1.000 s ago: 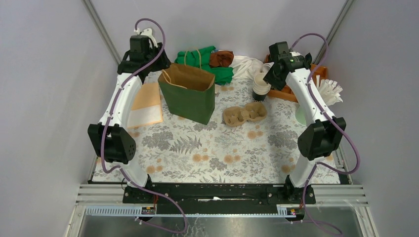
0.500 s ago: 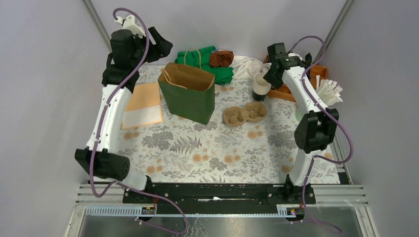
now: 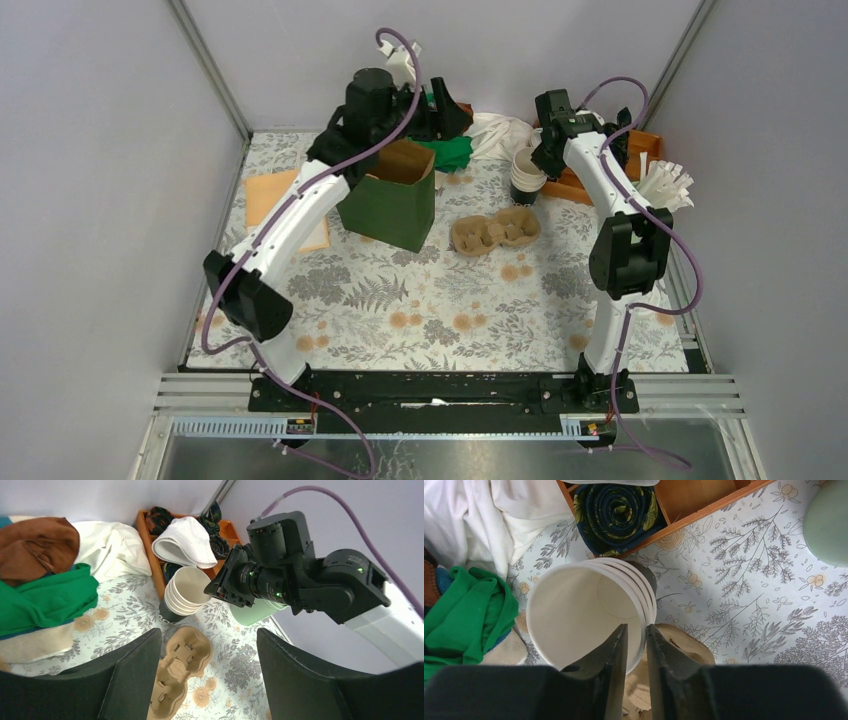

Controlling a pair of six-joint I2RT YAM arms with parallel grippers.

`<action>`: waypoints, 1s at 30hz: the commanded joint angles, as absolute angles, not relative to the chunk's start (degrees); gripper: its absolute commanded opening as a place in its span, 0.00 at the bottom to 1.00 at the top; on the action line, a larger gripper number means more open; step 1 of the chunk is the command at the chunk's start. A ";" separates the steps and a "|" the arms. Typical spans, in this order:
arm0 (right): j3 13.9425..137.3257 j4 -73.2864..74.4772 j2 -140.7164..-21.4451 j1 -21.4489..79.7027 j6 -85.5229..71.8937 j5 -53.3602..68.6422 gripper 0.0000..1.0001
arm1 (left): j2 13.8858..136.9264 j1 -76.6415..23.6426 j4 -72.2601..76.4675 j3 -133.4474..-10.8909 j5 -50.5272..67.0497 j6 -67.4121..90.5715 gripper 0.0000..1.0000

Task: Pack the takeout coffee
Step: Pick up the coffee cup.

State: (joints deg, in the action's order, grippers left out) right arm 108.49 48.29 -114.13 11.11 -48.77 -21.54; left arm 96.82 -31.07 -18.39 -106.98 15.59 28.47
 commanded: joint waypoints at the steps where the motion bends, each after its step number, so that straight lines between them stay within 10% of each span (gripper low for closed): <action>1: 110.83 47.22 -113.99 10.55 -50.44 -22.99 0.22 | 99.38 -32.11 -15.37 -111.64 16.55 29.82 0.73; 5: 110.58 46.80 -112.13 10.55 -50.27 -22.92 0.00 | 102.14 -32.79 -13.83 -112.59 17.64 30.25 0.72; 30: 94.25 39.04 -99.04 5.52 -57.18 -17.16 0.00 | 118.48 -40.93 -8.16 -117.19 17.69 26.02 0.76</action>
State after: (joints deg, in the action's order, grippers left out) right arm 98.30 42.89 -103.79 6.72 -53.63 -19.22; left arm 118.08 -39.86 -15.22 -119.24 18.28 28.99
